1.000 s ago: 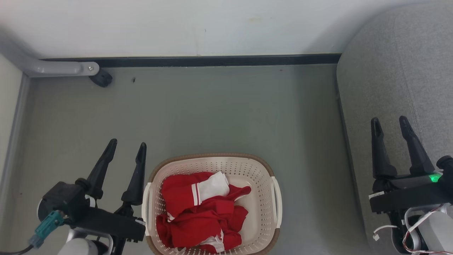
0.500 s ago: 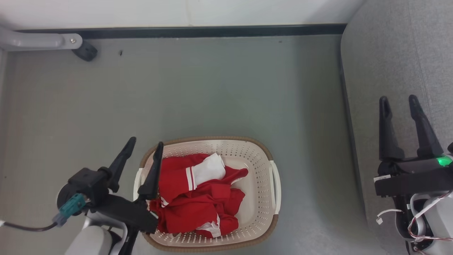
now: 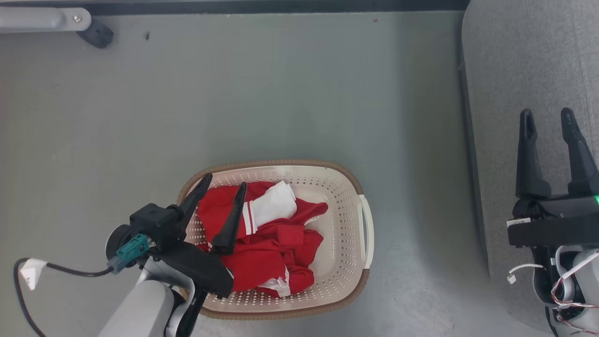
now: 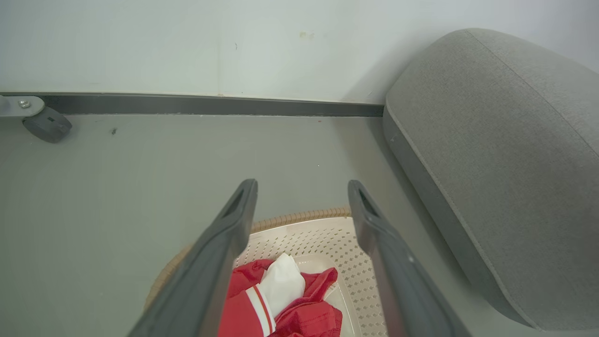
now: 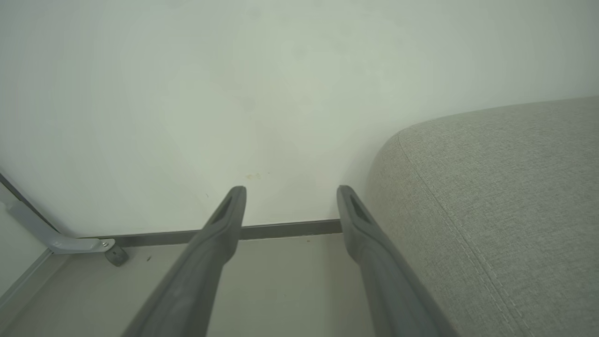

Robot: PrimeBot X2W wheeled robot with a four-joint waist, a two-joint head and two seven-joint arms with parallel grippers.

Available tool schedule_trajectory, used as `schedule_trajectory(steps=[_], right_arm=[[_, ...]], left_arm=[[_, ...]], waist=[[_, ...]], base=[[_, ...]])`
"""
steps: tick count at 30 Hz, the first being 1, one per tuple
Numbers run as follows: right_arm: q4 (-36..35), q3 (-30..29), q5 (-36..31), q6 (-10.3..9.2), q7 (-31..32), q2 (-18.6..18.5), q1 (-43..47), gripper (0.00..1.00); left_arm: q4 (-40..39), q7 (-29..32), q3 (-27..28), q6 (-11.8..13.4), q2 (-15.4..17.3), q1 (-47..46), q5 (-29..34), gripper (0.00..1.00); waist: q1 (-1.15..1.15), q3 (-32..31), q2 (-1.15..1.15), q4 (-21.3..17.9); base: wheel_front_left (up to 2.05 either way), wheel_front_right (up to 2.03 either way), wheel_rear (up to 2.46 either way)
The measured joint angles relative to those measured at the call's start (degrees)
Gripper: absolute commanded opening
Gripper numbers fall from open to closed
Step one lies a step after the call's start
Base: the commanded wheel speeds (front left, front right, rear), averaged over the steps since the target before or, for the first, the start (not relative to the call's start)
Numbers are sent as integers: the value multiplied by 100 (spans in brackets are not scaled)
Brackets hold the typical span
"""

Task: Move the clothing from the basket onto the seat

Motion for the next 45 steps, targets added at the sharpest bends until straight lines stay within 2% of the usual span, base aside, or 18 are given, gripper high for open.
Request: schedule_trajectory(steps=[14,26,32,45], right_arm=[[-32,-62,-54,0,-1,10,-161,100],[-97,10,-147,5,-1,80,-388,100],[-145,52,-198,7,-2,134,-473,100],[-249,101,-209,33,-2,187,-745,100]], left_arm=[[619,2,-187,-99,-121,-414,24,100],[1245,261,-553,-164,-285,-857,249,100],[1629,381,-572,-196,-469,-1080,227,100],[2287,514,-539,-199,-481,-1541,211,100]], waist=[[0,364,-1,-125],[0,614,-1,-237],[0,762,-1,-280],[0,1119,-1,-318]], base=[[0,0,0],[0,0,0],[0,0,0],[0,0,0]])
